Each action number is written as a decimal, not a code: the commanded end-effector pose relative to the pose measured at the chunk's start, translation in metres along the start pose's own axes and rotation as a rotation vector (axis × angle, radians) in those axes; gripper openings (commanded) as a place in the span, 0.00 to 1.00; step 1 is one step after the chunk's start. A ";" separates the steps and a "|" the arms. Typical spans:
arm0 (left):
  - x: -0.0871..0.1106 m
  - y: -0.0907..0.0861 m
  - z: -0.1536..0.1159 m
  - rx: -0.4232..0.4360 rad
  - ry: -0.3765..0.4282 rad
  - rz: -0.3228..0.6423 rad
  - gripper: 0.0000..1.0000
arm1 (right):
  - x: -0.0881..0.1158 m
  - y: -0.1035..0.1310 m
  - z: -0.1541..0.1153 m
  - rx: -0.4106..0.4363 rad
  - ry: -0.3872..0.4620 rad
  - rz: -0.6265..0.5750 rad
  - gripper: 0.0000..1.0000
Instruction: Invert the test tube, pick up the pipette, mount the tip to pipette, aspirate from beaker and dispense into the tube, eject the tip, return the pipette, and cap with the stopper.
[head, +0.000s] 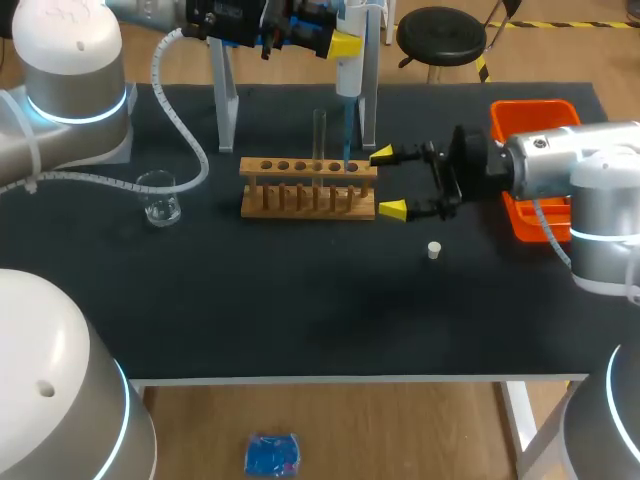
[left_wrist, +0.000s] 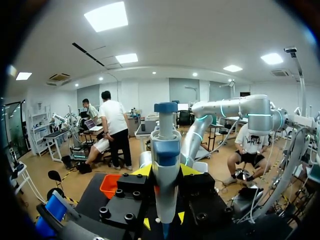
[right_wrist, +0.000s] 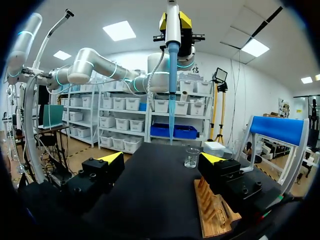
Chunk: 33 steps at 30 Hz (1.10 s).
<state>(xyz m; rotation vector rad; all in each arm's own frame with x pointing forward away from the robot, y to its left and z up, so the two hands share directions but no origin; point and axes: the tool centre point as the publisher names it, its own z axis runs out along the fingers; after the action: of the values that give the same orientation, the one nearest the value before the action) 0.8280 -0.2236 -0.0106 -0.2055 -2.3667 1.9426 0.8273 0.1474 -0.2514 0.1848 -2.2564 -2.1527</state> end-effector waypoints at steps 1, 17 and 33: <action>-0.002 0.021 -0.023 -0.032 -0.030 -0.009 0.00 | 0.001 0.001 0.000 0.002 -0.004 0.000 1.00; -0.016 0.069 -0.159 -0.067 -0.122 0.095 0.00 | 0.001 0.001 0.000 0.002 -0.004 0.000 1.00; -0.030 0.116 -0.221 -0.066 -0.089 0.123 0.00 | 0.001 0.001 0.000 0.002 -0.004 0.000 1.00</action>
<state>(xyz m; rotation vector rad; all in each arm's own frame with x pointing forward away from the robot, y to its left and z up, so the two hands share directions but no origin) 0.8917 -0.0019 -0.0745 -0.2641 -2.5554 1.9579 0.8272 0.1474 -0.2513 0.1843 -2.2568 -2.1527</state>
